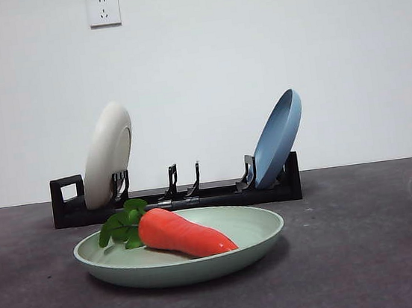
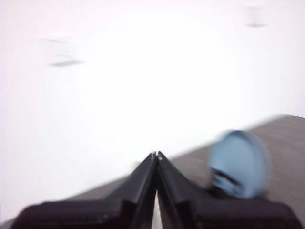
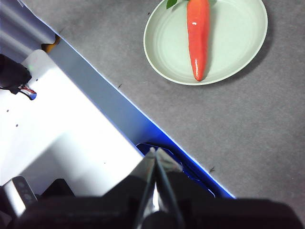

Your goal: Take the green plate from the plate rack,put the plate on the table,take the carrot from the table,put the carrot in the plate

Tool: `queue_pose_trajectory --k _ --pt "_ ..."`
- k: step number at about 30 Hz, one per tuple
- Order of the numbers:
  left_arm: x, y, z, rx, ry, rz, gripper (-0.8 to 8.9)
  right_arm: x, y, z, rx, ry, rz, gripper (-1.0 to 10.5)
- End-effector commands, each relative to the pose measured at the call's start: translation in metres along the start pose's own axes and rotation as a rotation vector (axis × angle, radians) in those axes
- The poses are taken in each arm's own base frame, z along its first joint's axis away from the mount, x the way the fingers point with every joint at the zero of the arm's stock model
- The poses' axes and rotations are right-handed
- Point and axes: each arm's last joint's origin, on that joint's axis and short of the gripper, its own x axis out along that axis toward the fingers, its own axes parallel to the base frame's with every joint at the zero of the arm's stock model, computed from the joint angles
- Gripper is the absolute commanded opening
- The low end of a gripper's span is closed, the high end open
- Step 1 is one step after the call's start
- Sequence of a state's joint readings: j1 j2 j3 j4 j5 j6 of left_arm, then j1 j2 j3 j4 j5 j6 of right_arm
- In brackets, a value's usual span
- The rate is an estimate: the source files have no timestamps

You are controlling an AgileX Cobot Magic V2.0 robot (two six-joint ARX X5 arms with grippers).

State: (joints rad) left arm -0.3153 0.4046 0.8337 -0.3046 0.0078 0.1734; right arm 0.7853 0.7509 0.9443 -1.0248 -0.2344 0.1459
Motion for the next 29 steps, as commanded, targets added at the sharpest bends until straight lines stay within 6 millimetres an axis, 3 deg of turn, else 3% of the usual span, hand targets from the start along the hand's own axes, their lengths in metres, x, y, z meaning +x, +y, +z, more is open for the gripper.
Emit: queue_pose_trajectory --k 1,10,16,21,29 --pt "-0.003 0.003 -0.029 0.038 -0.009 0.108 -0.04 0.001 0.0 -0.001 0.002 0.001 -0.001 0.0" --pt "-0.005 -0.001 -0.139 -0.017 0.029 0.206 -0.04 0.001 0.0 -0.001 0.002 0.001 -0.001 0.0" --pt "-0.003 -0.007 -0.191 -0.063 0.124 0.193 -0.04 0.001 0.0 -0.001 0.002 0.001 0.0 0.0" --pt "-0.004 -0.01 -0.212 -0.091 0.168 0.189 -0.04 0.001 0.0 -0.001 0.002 0.001 -0.001 0.0" --pt "-0.006 -0.012 -0.221 -0.112 0.243 0.181 -0.04 0.001 0.0 -0.001 0.002 0.001 0.0 0.0"
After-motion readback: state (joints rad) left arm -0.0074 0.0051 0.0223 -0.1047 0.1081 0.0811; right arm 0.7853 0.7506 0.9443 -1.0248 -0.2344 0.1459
